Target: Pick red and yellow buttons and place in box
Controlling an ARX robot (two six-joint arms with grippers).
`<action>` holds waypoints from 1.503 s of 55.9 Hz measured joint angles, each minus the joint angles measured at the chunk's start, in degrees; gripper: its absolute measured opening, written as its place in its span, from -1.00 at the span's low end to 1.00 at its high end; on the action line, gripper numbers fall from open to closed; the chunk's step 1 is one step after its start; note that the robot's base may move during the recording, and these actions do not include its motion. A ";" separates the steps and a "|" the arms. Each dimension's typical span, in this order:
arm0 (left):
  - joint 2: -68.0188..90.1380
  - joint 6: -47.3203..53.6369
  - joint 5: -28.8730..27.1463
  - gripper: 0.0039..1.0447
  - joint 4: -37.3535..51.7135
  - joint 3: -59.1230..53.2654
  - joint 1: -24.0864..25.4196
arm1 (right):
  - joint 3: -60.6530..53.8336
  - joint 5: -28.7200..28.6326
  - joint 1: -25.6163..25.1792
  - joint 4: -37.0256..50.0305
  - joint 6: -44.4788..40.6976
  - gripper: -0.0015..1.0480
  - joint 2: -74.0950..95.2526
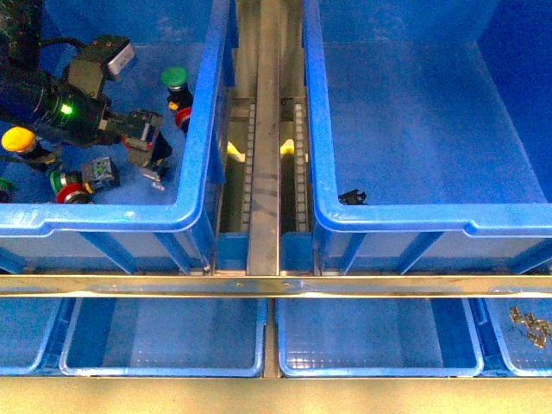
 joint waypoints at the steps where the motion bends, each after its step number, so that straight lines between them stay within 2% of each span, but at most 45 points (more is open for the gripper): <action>1: 0.02 -0.04 0.02 0.85 0.00 0.24 -0.11 | 0.00 0.00 0.00 0.00 0.00 0.87 0.00; 13: 0.57 -1.01 0.72 0.84 -0.20 1.09 -0.74 | 0.00 0.00 0.00 0.00 0.00 0.87 0.00; 35: 0.68 -2.78 0.48 -0.33 -0.52 1.07 0.33 | 0.00 0.00 0.00 0.00 0.00 0.87 0.00; 42: 0.35 -4.11 0.68 -0.35 0.37 0.20 0.85 | 0.00 0.00 0.00 0.00 0.00 0.87 0.00; 50: -2.19 -10.27 3.28 -0.35 3.85 -3.43 2.43 | 0.00 0.00 0.00 0.00 0.00 0.87 0.00; 60: -15.30 -27.12 9.73 -0.36 7.15 -12.00 8.11 | 0.00 0.00 0.00 0.00 0.00 0.87 0.00; 69: -25.51 -41.18 16.83 -0.36 3.69 -18.34 12.66 | 0.00 -0.02 0.00 0.00 0.00 0.87 0.00; 77: -29.81 -55.67 22.49 -0.36 5.77 -20.76 11.15 | 0.00 0.00 0.00 0.00 0.00 0.87 0.00; 84: -34.71 -66.55 23.47 -0.36 9.62 -21.16 5.57 | 0.00 0.00 0.00 0.00 0.00 0.87 0.00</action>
